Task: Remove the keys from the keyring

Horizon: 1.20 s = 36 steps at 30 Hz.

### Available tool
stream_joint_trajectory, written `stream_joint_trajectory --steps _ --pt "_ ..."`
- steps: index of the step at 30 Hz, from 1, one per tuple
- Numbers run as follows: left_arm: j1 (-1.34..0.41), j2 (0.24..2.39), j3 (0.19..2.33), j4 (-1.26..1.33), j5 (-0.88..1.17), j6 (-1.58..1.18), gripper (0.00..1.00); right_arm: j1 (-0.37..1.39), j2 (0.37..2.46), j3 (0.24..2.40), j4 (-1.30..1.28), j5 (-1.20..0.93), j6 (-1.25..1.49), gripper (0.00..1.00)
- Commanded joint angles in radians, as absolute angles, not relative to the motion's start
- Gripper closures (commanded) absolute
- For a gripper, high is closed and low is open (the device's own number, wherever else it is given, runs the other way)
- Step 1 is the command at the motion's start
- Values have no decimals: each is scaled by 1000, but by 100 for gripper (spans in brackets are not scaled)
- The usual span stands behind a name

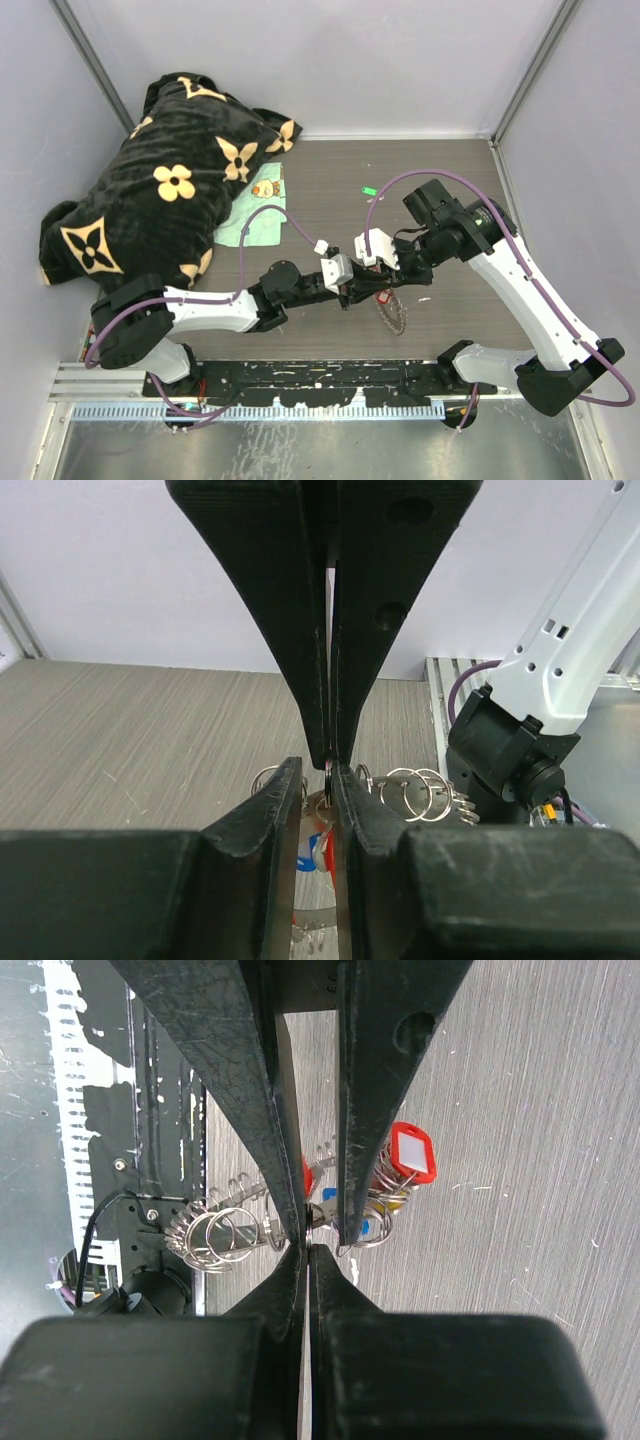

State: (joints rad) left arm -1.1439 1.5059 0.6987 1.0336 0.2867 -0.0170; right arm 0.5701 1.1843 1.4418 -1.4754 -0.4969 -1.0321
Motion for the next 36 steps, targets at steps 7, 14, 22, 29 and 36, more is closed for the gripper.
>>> stream_joint_trajectory --steps 7,14,22,29,36 --pt "-1146 1497 742 1023 294 -5 100 577 1154 1470 -1454 -532 -1023 99" --pt "-1144 1449 716 1003 284 14 100 575 1134 1471 -1434 -557 -1006 96" --pt "-1124 1399 640 1149 269 -39 100 476 1070 1445 -1387 -692 -1019 63" --pt "-1086 1386 577 1333 276 -128 100 396 1048 1390 -1315 -851 -1023 59" --pt "-1071 1347 556 1430 288 -174 100 284 997 1311 -1021 -1031 -839 58"
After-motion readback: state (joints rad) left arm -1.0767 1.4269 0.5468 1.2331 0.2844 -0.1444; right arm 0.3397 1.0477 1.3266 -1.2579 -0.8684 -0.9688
